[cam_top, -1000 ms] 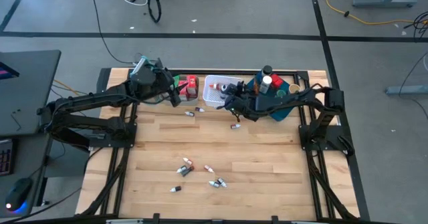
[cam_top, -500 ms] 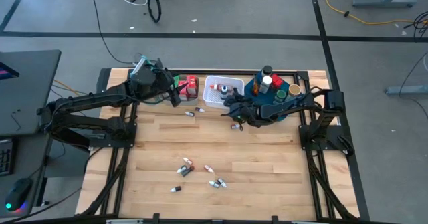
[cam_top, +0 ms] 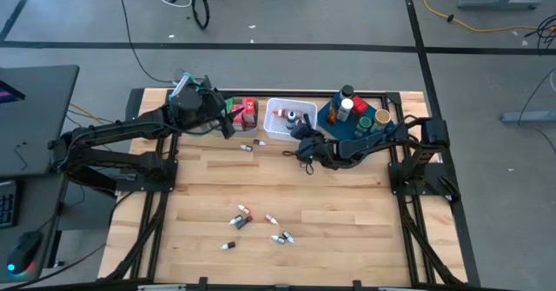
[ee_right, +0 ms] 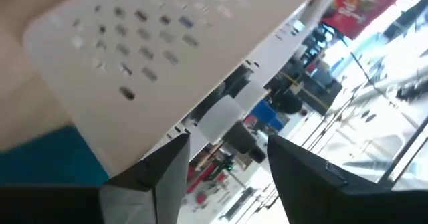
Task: Pick & Place Kitchen Items
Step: Put the small pink food coloring bottle into the white bin
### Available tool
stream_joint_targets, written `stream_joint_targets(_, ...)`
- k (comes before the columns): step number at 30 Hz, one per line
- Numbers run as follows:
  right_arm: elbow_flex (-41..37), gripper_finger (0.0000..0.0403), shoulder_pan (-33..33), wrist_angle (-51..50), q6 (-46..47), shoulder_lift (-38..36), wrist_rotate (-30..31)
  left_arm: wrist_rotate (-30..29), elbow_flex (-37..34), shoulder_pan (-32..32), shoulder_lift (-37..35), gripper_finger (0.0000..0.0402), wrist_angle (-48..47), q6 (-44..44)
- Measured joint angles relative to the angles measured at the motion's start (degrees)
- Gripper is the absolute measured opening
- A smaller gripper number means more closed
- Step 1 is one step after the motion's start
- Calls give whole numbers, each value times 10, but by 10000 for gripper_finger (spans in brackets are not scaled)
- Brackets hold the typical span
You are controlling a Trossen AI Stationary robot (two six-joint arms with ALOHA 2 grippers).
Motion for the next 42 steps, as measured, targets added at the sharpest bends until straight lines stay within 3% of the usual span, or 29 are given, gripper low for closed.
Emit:
stream_joint_targets(13,-1,197,53,-48,241,-33,58,0,0,0,0,244,-1,-7)
stream_joint_targets(19,-1,179,56,-114,452,-106,-67,60,0,0,0,244,-4,-9)
stream_joint_targets(25,-1,164,57,-145,601,-147,-335,177,-15,-1,0,244,-2,-9)
stream_joint_targets(30,-1,165,57,-176,716,-142,-471,174,-29,-1,0,244,-2,-29)
stream_joint_targets(34,-23,177,57,-181,771,-135,-489,170,-31,-1,0,244,-5,-37)
stream_joint_targets(42,-107,196,40,-126,857,-109,-417,169,-31,-1,0,244,4,-38)
